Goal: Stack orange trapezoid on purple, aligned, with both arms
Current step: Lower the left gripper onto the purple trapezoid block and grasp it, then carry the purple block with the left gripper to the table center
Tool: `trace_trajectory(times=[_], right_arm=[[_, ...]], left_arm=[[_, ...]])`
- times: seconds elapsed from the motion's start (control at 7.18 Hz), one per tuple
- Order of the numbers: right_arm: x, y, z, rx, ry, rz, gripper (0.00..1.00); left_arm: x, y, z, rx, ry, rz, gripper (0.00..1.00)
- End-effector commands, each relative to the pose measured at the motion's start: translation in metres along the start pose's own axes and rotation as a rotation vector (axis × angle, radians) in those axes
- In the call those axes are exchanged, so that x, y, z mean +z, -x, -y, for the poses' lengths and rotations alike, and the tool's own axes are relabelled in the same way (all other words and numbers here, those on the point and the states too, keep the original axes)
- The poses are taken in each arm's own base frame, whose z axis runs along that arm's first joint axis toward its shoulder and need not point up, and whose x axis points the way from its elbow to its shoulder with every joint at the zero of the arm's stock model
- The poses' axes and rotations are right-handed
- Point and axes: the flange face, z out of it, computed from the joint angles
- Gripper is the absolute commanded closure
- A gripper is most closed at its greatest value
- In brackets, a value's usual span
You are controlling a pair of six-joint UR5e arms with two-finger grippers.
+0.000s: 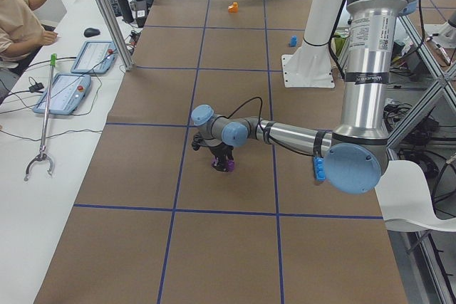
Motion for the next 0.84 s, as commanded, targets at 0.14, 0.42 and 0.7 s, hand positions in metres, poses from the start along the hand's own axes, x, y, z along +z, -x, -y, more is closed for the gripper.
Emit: trace_trajectory(times=[0.14, 0.42, 0.7], right_arm=[[-0.001, 0.002, 0.001, -0.005, -0.004, 0.002, 0.00], [-0.003, 0.004, 0.002, -0.016, -0.017, 0.002, 0.00], [-0.003, 0.006, 0.003, -0.018, -0.019, 0.020, 0.00]], left_arm=[[-0.056, -0.060, 0.020, -0.102, -0.098, -0.046, 1.00], [-0.109, -0.170, 0.072, -0.163, -0.148, -0.101, 1.00], [-0.098, -0.330, 0.090, -0.238, -0.094, -0.177, 1.00]])
